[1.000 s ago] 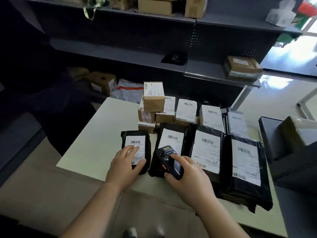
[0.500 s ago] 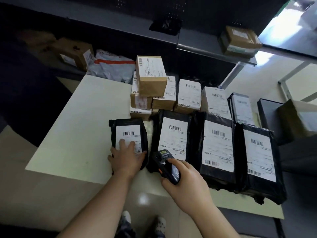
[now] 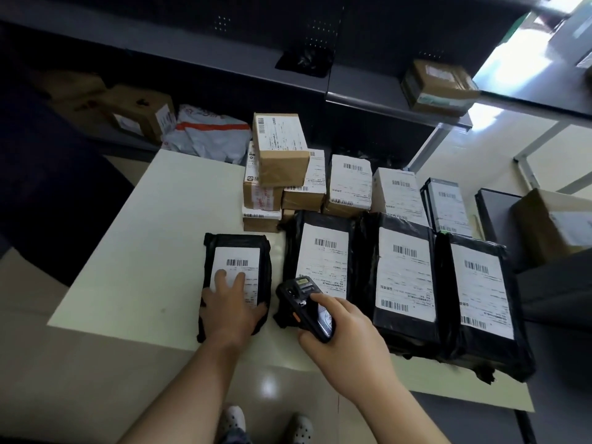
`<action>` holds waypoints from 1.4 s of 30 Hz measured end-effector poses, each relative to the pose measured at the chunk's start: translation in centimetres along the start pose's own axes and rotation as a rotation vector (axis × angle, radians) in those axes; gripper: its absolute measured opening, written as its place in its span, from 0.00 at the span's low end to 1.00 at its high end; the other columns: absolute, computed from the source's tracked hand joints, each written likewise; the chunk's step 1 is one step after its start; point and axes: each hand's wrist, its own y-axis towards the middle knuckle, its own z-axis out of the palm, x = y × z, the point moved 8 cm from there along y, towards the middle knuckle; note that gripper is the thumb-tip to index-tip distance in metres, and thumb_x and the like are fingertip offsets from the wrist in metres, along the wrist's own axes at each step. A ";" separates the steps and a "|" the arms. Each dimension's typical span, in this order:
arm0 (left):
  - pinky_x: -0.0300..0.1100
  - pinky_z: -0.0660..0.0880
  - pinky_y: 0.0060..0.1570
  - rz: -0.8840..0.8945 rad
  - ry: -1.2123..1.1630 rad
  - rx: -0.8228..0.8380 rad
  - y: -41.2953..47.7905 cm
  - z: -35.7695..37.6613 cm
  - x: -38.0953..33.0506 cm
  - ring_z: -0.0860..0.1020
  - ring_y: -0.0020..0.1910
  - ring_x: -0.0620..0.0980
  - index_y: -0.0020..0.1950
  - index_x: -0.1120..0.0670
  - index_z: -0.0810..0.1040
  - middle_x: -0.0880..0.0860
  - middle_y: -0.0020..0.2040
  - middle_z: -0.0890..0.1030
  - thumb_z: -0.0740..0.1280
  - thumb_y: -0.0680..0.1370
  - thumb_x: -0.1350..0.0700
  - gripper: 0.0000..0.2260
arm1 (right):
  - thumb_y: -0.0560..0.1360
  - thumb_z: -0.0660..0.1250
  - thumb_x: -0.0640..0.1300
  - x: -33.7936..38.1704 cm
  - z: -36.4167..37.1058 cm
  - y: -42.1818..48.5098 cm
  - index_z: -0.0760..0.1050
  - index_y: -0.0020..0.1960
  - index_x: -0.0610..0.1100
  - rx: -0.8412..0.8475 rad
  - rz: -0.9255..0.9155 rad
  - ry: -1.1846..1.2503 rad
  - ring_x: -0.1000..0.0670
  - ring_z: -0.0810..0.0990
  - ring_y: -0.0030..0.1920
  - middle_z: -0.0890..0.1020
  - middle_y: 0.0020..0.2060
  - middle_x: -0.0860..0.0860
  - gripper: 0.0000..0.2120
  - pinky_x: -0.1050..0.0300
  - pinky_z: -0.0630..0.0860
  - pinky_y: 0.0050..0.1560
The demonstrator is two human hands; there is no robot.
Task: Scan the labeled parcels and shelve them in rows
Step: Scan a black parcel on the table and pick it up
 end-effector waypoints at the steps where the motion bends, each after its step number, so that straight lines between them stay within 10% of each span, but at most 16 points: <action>1: 0.53 0.70 0.57 0.011 -0.012 -0.002 -0.1 -0.1 0.1 0.65 0.62 0.61 0.68 0.44 0.68 0.52 0.72 0.55 0.71 0.68 0.35 0.32 | 0.72 0.66 0.61 0.0 -0.1 -0.2 0.64 0.72 0.63 -0.004 -0.004 -0.001 0.57 0.71 0.65 0.70 0.66 0.64 0.29 0.57 0.73 0.58; 28: 0.53 0.70 0.63 0.554 -0.365 -0.714 -12.7 -32.3 -14.6 0.60 0.69 0.53 0.67 0.47 0.73 0.48 0.71 0.60 0.75 0.69 0.45 0.28 | 0.71 0.69 0.58 6.9 -22.0 -7.6 0.69 0.68 0.62 -0.559 -0.240 0.134 0.53 0.75 0.57 0.72 0.55 0.62 0.26 0.54 0.74 0.52; 42: 0.58 0.68 0.64 0.634 -0.330 -0.883 -13.6 -37.5 -21.0 0.60 0.70 0.56 0.68 0.48 0.74 0.51 0.72 0.62 0.75 0.68 0.43 0.30 | 0.71 0.68 0.60 8.8 -30.4 -11.3 0.68 0.69 0.64 -0.697 -0.310 0.035 0.55 0.73 0.54 0.73 0.60 0.60 0.27 0.58 0.71 0.49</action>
